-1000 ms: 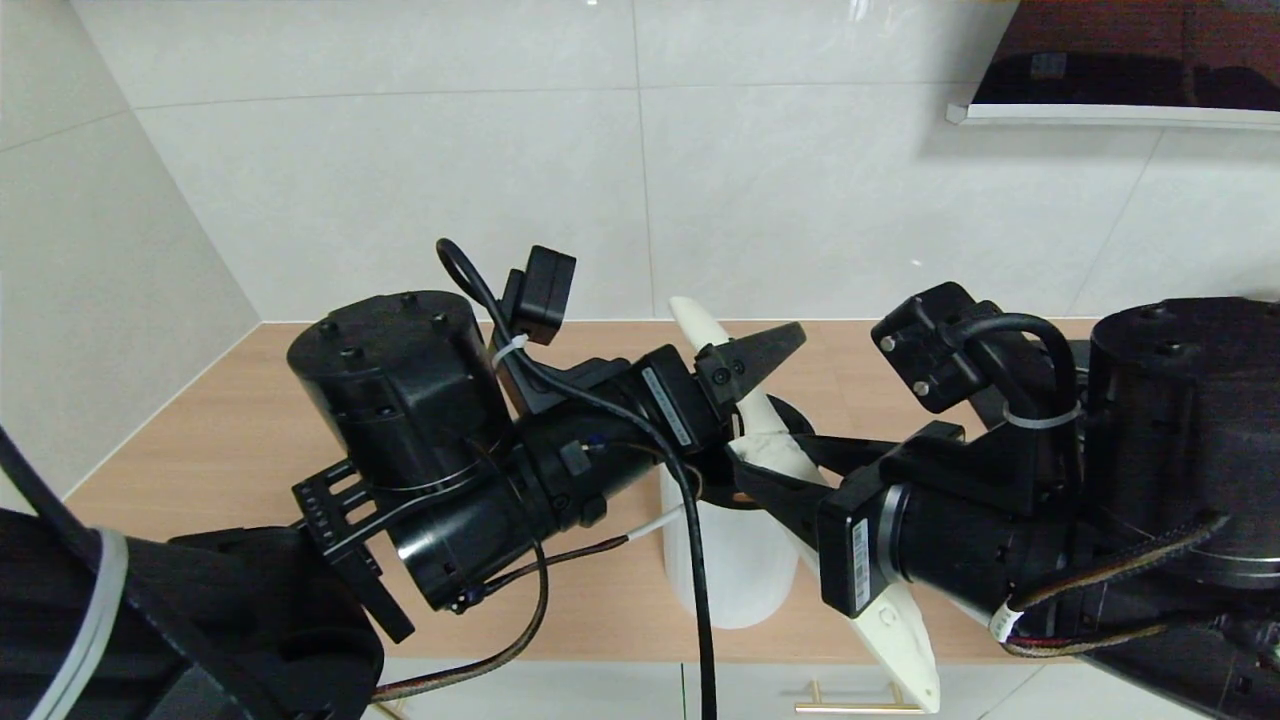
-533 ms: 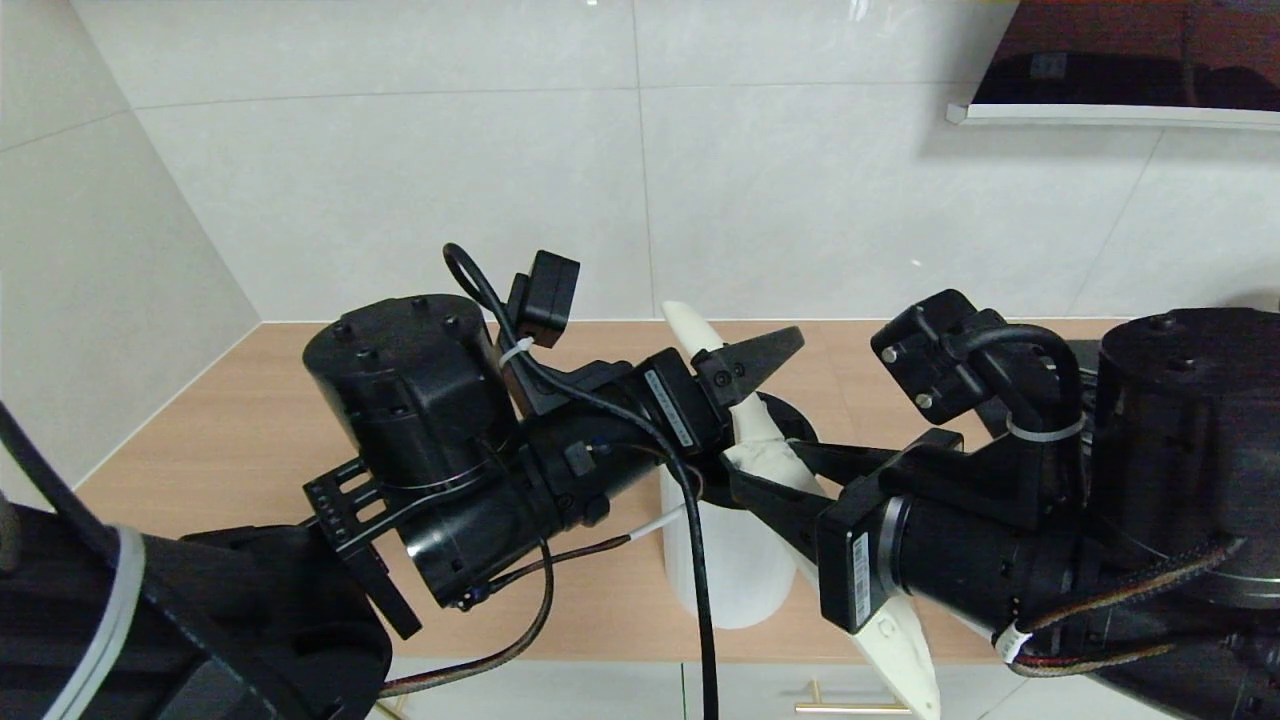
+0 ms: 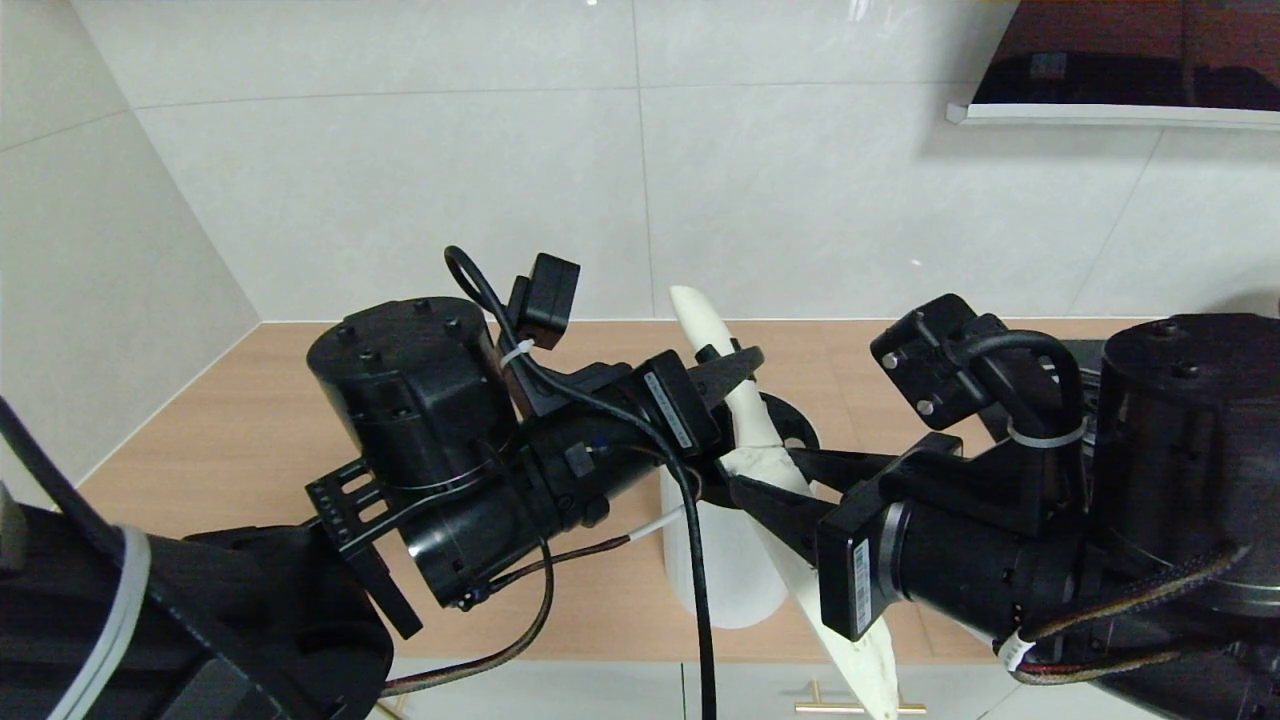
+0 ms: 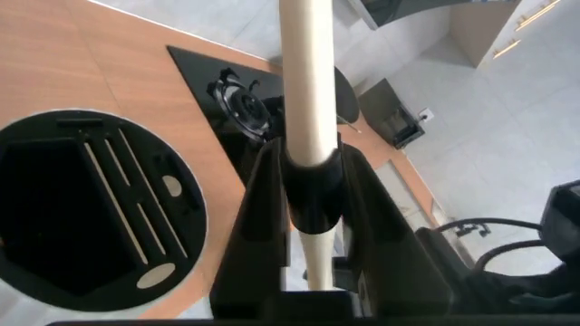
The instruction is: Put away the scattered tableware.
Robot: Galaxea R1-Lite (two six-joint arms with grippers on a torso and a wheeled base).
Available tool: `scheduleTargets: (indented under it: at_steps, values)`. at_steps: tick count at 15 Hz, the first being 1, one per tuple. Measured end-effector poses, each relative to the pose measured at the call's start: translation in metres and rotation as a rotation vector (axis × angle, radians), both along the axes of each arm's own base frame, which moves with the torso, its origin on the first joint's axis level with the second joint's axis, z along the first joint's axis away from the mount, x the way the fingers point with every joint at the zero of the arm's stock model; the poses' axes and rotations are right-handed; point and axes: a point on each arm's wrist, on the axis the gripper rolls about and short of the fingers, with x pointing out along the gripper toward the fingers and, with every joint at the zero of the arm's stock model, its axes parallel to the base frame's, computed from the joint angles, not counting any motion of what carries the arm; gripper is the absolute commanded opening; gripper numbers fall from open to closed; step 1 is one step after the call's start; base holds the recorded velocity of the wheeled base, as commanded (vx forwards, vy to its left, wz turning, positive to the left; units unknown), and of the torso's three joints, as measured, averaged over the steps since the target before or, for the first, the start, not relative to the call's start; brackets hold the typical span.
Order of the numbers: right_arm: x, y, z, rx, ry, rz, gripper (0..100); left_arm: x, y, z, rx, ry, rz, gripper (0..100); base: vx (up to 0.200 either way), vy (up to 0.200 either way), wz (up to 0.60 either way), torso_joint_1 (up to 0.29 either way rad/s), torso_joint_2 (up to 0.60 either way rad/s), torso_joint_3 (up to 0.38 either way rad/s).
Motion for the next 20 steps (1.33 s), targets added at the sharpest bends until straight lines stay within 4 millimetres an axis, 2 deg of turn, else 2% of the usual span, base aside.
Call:
scheduleTargets:
  at_steps: [6, 7, 13, 16, 20]
  values:
    - [0.0, 0.0, 0.001, 0.009, -0.005, -0.002, 0, -0.001, 0.0, 0.001, 0.019, -0.031, 0.002, 0, 0.0, 0.0, 0.0, 0.0, 0.0, 0.0]
    - [0.001, 0.0, 0.001, 0.017, -0.009, -0.001, 100, -0.001, 0.001, 0.002, 0.014, -0.036, 0.004, 0, 0.0, 0.0, 0.0, 0.0, 0.0, 0.0]
    - [0.0, -0.003, 0.005, 0.038, -0.013, -0.008, 100, -0.007, 0.007, 0.015, -0.013, -0.066, 0.006, 0, 0.0, 0.0, 0.0, 0.0, 0.0, 0.0]
    - [0.005, -0.025, 0.02, 0.08, -0.052, -0.066, 100, -0.011, 0.021, 0.033, -0.001, -0.148, 0.042, 0, 0.0, 0.0, 0.0, 0.0, 0.0, 0.0]
    - [0.013, -0.066, 0.045, 0.132, -0.134, -0.196, 100, -0.012, 0.039, 0.061, 0.061, -0.216, 0.187, 0, 0.0, 0.0, 0.0, 0.0, 0.0, 0.0]
